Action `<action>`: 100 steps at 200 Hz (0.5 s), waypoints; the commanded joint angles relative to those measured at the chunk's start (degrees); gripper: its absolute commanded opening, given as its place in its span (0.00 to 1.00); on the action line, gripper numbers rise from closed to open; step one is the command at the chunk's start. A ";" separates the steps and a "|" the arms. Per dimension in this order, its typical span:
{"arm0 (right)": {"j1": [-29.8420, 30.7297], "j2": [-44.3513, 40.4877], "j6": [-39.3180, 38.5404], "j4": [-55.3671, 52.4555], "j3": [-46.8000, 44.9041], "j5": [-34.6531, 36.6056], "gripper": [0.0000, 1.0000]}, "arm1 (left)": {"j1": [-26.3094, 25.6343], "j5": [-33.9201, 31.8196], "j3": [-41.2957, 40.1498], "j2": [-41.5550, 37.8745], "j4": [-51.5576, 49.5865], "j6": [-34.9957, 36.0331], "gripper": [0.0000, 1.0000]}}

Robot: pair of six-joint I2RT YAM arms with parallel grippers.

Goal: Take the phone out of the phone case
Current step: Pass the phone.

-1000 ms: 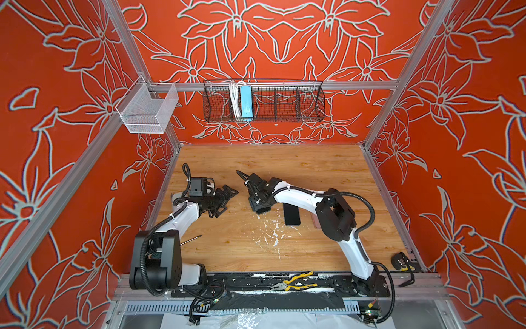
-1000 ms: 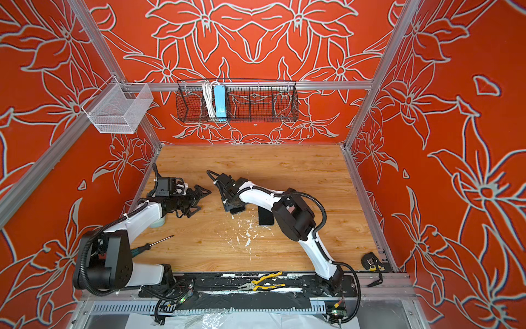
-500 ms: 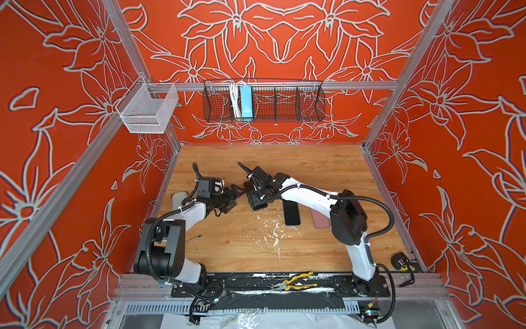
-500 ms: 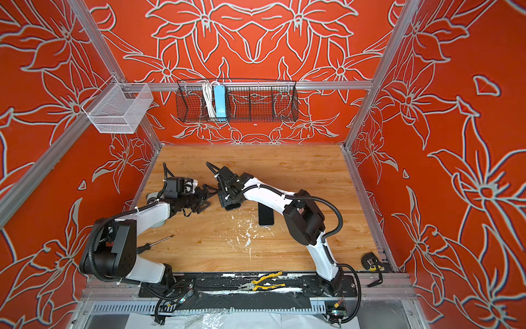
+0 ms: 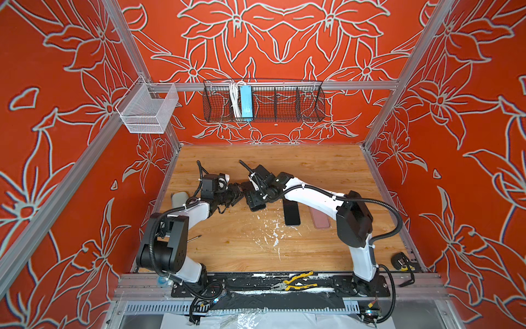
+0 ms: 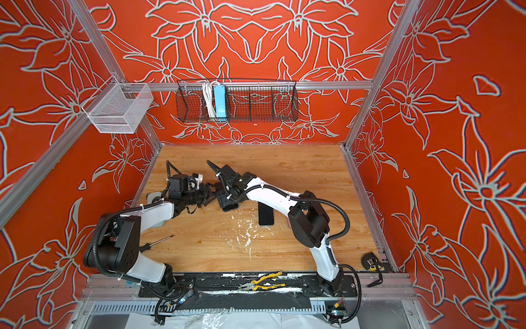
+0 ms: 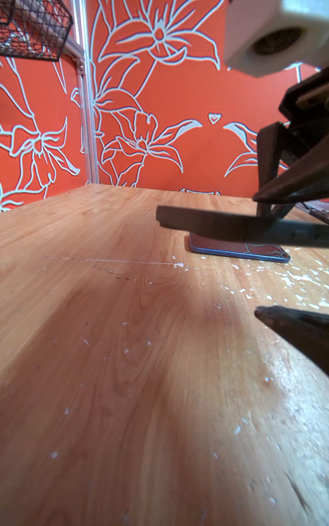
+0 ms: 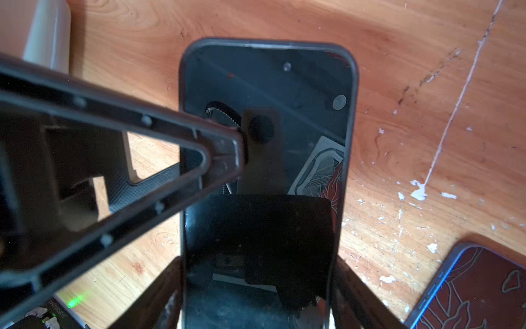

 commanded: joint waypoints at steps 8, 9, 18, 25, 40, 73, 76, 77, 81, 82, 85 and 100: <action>0.45 -3.38 0.06 1.22 -0.40 -0.76 0.60 | -0.28 0.78 0.22 0.95 3.04 -0.79 0.38; 0.45 -3.39 0.02 1.21 -0.38 -0.81 0.60 | -0.29 0.80 0.19 0.91 3.13 -0.79 0.38; 0.46 -3.48 0.07 1.29 -0.59 -0.82 0.60 | -0.29 0.87 0.17 1.01 3.45 -0.97 0.36; 0.46 -3.65 0.15 1.46 -0.76 -0.90 0.60 | -0.22 0.89 0.16 0.97 3.69 -1.07 0.35; 0.46 -4.05 0.16 1.70 -1.06 -1.04 0.59 | -0.29 0.95 0.16 1.17 4.07 -1.06 0.31; 0.64 -4.61 0.16 1.55 -1.41 -1.55 0.59 | -0.29 1.84 -0.32 2.20 7.96 -2.55 0.31; 0.63 -4.69 0.16 1.55 -1.43 -1.44 0.59 | -0.29 1.99 -0.44 2.33 8.37 -2.77 0.31; 0.68 -4.70 0.16 1.55 -1.47 -1.41 0.59 | -0.25 2.07 -0.45 2.39 8.56 -2.84 0.31; 0.71 -4.79 0.16 1.59 -1.54 -1.33 0.59 | -0.29 2.20 -0.54 2.59 9.18 -3.19 0.31; 0.71 -4.79 0.16 1.57 -1.57 -1.35 0.59 | -0.29 2.26 -0.54 2.65 9.32 -3.22 0.31; 0.72 -4.84 0.16 1.59 -1.66 -1.31 0.59 | -0.29 2.35 -0.50 2.79 9.51 -3.52 0.30; 0.81 -4.97 0.16 1.64 -1.84 -1.33 0.59 | -0.29 2.75 -0.50 3.54 10.90 -4.49 0.28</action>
